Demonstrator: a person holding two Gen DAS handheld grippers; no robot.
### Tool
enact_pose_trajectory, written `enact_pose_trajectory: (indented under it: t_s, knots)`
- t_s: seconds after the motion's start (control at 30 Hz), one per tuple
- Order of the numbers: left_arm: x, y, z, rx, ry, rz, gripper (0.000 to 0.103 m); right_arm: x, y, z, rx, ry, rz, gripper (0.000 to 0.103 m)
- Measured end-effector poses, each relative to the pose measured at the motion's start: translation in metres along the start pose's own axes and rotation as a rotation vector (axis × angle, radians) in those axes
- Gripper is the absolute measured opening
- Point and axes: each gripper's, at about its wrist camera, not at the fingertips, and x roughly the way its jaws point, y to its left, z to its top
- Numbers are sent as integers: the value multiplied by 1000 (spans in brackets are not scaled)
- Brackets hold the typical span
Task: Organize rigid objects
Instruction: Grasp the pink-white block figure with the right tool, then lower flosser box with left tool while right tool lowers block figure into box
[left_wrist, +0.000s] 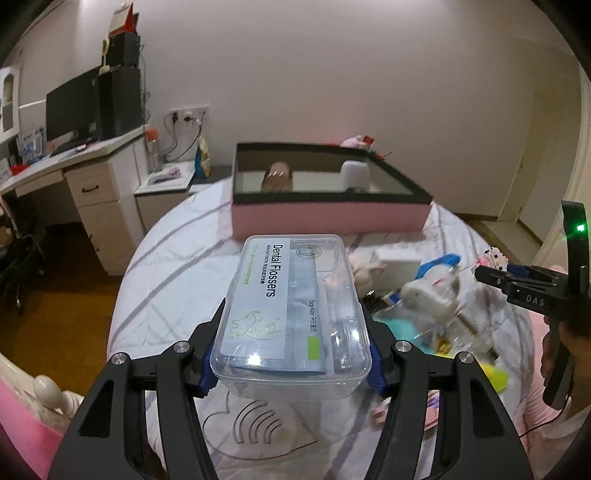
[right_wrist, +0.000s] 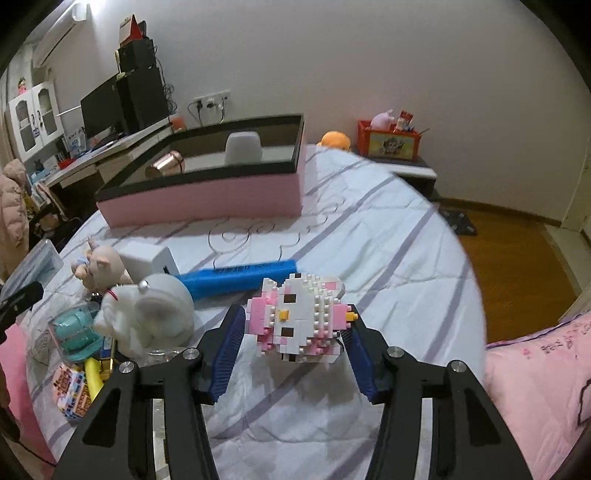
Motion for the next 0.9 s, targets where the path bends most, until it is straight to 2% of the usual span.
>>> enact_pose_trajectory:
  t_s: [0.27, 0.5, 0.67, 0.8, 0.9]
  knots:
    - [-11, -23, 31, 51, -69, -23, 62, -30, 15, 23, -22, -78, 51, 54]
    - [-6, -39, 52, 86, -88, -56, 62, -36, 38, 45, -57, -122, 106, 55]
    - [9, -44, 81, 110, -92, -88, 62, -30, 46, 61, -77, -132, 124, 55]
    - [30, -48, 112, 164, -92, -55, 62, -13, 49, 85, -98, -127, 129, 55]
    - [54, -45, 135, 179, -70, -70, 62, 6, 50, 106, -115, -115, 124, 55]
